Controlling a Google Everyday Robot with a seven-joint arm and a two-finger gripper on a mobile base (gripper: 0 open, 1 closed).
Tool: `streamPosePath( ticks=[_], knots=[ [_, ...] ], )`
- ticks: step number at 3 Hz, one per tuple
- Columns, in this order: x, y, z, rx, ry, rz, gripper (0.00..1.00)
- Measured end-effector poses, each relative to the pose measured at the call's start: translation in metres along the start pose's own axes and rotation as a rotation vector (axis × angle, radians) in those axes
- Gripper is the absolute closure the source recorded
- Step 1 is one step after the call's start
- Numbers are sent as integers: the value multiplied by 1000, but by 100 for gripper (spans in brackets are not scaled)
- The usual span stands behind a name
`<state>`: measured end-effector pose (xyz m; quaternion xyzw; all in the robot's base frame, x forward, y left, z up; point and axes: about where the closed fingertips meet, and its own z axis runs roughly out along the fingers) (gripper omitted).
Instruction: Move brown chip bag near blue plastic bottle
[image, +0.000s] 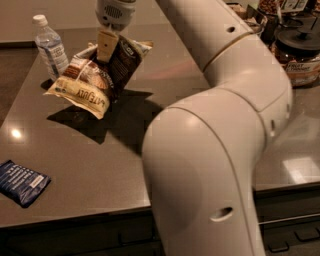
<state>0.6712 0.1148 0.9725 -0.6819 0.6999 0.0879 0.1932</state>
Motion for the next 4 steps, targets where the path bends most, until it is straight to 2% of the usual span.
streamPosePath(
  ticks=[1,2,4],
  knots=[
    [-29,-7,17,-3,-5,-31,100],
    [-44,-16,37,1,13,-42,81],
    [-50,-37,57,32,43,9,35]
  ],
)
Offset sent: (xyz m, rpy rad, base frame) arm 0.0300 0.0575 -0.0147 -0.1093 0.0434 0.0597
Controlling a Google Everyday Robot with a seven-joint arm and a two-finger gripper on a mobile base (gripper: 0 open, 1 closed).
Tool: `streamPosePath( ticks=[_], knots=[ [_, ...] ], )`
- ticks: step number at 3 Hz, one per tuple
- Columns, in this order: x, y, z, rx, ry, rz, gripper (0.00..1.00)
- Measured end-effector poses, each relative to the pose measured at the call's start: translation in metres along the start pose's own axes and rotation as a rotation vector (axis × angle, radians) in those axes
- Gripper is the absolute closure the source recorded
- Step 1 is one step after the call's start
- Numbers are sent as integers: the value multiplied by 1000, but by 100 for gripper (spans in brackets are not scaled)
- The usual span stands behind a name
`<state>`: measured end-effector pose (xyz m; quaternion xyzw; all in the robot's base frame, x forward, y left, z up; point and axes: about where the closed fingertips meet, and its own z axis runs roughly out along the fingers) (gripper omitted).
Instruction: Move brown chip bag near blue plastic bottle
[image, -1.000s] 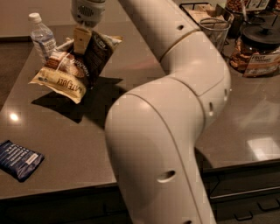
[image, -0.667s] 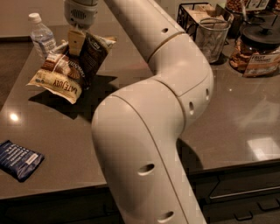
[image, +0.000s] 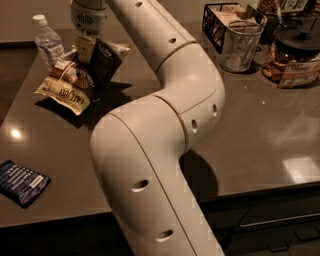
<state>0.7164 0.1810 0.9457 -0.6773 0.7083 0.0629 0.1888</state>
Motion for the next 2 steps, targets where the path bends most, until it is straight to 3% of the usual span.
streamPosePath(
  ticks=[1,2],
  knots=[
    [-9,-9,5,29,-30,-1,4],
    [-13,-13,9,39,-41,-1,0]
  ],
)
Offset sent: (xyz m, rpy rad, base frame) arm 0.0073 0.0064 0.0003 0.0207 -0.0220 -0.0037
